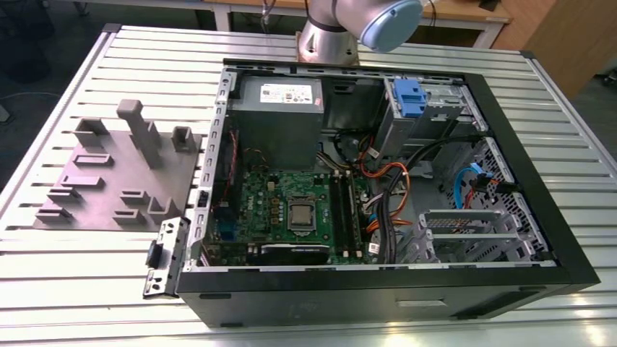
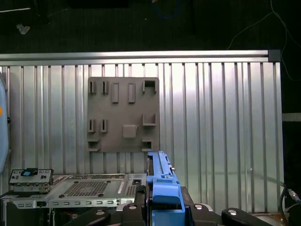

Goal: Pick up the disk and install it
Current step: 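Pick up the disk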

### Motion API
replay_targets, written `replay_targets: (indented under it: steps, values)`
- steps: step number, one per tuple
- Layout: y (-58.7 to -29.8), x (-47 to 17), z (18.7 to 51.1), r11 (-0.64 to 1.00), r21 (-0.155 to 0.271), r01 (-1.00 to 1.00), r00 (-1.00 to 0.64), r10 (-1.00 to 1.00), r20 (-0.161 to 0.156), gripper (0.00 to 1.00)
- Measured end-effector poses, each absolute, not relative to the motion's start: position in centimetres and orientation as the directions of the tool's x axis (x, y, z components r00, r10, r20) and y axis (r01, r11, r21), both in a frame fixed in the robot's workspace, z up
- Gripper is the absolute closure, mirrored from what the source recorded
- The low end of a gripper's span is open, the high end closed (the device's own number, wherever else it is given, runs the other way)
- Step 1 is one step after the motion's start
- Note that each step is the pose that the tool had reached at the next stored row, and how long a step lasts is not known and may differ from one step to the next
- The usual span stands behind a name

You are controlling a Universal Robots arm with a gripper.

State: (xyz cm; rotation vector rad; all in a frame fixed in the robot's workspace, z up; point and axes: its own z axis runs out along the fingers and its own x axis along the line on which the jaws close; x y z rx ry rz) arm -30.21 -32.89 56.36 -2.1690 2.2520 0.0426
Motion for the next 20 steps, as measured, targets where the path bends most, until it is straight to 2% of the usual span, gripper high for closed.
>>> replay_targets:
  steps: [20]
  values:
    - [-32.89, -30.13, 56.17, 0.038, 0.009, -0.999, -0.038, -0.999, -0.029, 0.64]
